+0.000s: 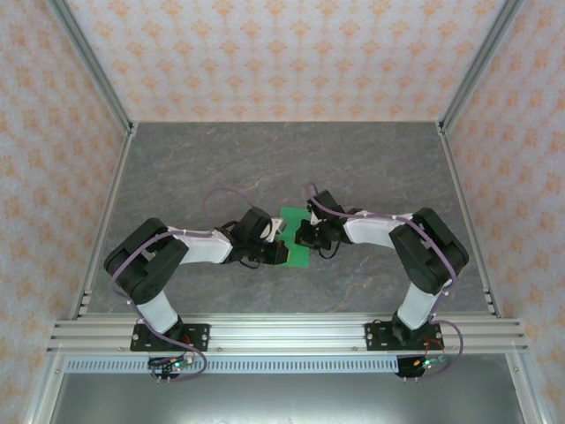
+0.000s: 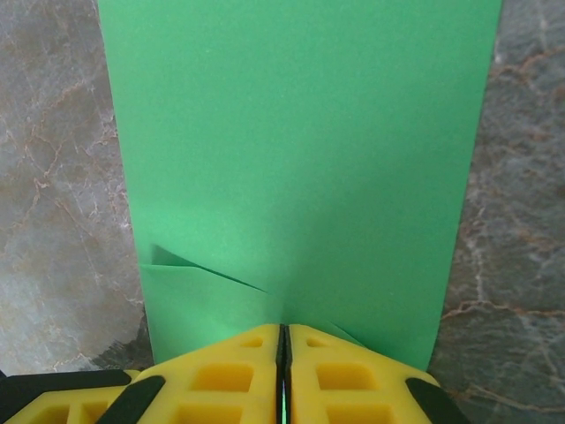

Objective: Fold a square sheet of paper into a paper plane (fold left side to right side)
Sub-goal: Fold the triangle a second time at the center of the table.

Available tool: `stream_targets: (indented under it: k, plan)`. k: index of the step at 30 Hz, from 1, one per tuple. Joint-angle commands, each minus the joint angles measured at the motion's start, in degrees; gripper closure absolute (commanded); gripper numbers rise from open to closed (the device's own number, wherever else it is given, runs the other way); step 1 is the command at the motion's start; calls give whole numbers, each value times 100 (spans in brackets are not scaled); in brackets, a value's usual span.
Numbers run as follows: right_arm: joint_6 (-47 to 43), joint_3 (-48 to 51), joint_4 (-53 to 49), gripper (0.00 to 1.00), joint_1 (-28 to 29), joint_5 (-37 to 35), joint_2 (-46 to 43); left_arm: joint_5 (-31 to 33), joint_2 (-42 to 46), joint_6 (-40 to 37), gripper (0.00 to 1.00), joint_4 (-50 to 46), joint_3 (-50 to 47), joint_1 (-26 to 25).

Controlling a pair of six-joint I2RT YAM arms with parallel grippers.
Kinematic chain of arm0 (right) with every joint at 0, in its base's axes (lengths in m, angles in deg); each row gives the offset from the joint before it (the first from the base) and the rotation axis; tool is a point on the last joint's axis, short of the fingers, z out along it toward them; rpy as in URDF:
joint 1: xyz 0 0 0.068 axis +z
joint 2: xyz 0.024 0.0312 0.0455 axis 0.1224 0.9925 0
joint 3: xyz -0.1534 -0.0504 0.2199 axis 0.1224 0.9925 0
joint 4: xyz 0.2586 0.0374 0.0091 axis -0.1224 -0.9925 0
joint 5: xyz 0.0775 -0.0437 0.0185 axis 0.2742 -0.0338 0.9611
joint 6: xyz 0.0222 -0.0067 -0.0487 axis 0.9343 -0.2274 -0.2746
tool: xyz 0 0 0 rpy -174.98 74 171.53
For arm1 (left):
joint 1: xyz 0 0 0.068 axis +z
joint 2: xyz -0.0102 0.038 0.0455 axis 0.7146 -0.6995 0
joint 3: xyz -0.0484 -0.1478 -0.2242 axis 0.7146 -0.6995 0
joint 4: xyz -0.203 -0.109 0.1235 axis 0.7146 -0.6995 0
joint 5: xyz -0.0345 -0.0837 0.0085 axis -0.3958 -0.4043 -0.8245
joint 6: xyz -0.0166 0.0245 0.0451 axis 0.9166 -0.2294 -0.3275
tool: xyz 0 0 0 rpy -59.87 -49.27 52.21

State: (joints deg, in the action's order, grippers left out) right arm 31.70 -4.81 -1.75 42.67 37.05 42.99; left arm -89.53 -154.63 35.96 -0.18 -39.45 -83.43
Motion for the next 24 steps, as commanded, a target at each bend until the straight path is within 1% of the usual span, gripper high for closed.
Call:
stream_targets:
  k: [1, 6, 7, 10, 14, 18, 19, 20, 21, 22, 24]
  plan:
    - [-78, -36, -428, 89, -4, -241, 115, 198, 213, 115, 100, -208, -389, 29]
    - [-77, -40, -437, 89, -3, -246, 124, 227, 434, 181, 100, -51, -793, 29]
    - [-81, -40, -439, 89, -4, -246, 133, 249, 485, 326, 100, -37, -867, 29]
    - [-85, -47, -434, 89, -2, -244, 134, 339, 625, 387, 100, -53, -1039, 29]
    - [-81, -39, -285, 89, 0, -136, 63, 406, 916, 409, 100, -163, -1099, 46]
    - [-164, -113, -75, 87, -4, 14, -235, 354, 1354, 437, 100, -290, -1022, 232]
    - [-187, -135, -68, 86, -4, -15, -366, 347, 1464, 424, 98, -337, -981, 305]
    - [-225, -150, -77, 84, -3, -80, -493, 352, 1546, 410, 93, -385, -945, 369]
    - [-270, -153, -120, 82, -4, -192, -658, 350, 1607, 370, 86, -441, -870, 451]
    - [-321, -155, -206, 76, -9, -326, -823, 332, 1646, 342, 80, -474, -799, 527]
    - [-411, -106, -380, 67, -13, -598, -1113, 274, 1655, 291, 66, -452, -672, 639]
